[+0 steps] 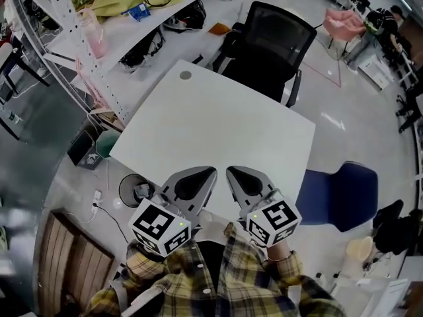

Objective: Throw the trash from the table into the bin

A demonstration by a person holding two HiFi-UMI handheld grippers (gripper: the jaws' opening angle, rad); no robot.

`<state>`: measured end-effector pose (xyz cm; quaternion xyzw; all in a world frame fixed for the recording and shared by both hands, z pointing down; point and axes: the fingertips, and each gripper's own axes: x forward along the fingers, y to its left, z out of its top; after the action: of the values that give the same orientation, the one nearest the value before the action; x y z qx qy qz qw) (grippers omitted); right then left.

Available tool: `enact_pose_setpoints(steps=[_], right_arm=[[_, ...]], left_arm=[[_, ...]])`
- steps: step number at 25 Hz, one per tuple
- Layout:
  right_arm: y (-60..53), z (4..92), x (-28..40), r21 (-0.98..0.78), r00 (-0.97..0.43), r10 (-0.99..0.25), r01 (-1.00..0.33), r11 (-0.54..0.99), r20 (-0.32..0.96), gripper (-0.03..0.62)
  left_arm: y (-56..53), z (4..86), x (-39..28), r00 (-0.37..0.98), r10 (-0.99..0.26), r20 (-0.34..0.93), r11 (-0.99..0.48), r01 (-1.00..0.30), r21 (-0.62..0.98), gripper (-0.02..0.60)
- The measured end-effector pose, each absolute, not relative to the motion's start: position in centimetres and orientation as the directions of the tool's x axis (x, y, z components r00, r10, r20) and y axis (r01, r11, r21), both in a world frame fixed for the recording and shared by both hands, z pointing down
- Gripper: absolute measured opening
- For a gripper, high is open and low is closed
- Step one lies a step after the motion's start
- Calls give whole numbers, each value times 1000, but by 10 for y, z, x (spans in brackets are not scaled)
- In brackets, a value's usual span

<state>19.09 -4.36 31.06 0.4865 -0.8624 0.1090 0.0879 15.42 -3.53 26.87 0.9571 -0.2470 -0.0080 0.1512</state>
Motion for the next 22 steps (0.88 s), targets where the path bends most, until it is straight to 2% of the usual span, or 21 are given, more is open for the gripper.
enact_pose_setpoints(steps=[13, 22], right_arm=[[-57, 314, 200, -143, -429, -860, -903, 405, 275, -2], [-67, 318, 204, -144, -397, -873, -918, 370, 284, -2]], left_arm=[[-51, 272, 163, 923, -373, 94, -875, -383, 297, 8], [-65, 275, 164, 929, -355, 102, -879, -369, 302, 8]])
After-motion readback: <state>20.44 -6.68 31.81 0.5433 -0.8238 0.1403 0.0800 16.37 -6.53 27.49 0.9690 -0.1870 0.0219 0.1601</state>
